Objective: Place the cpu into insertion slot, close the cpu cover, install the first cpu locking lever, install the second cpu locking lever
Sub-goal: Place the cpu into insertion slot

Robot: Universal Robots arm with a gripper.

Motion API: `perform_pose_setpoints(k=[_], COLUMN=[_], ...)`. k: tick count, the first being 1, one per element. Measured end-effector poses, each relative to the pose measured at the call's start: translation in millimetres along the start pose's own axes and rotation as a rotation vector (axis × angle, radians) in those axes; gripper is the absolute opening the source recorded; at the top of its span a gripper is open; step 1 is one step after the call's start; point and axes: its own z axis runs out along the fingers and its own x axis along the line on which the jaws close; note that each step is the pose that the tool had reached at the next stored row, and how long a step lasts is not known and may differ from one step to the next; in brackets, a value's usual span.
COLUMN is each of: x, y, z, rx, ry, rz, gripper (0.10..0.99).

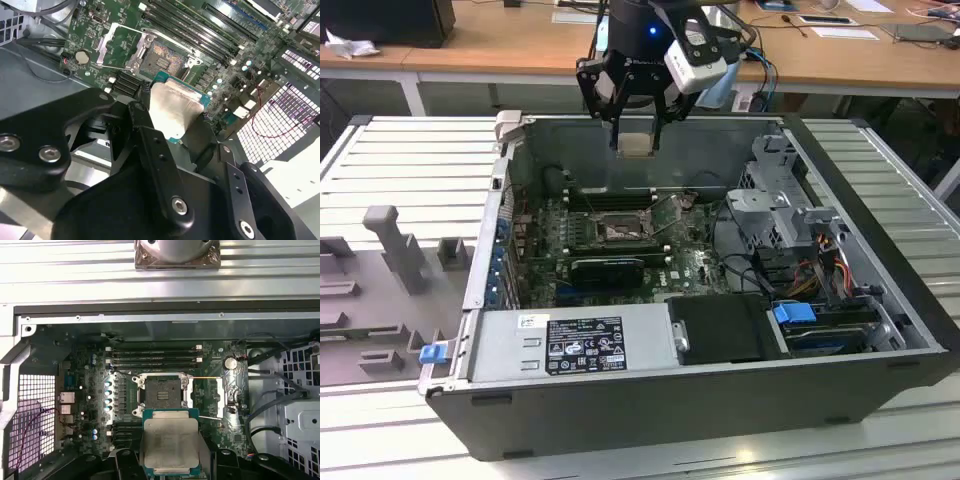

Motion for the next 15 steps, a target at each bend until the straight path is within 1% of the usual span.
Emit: perform_pose_setpoints(k=[3, 9, 15], x=[0.0, 0.0, -0.1], y=[0.0, 0.0, -0.3], z=[0.0, 0.2, 3.2], rx=[0.000, -0.001, -0.001], ry=[-0.0003, -0.0036, -0.0045], rz=[0.003, 0.041, 0.051], gripper=[0.525, 0.525, 0.525])
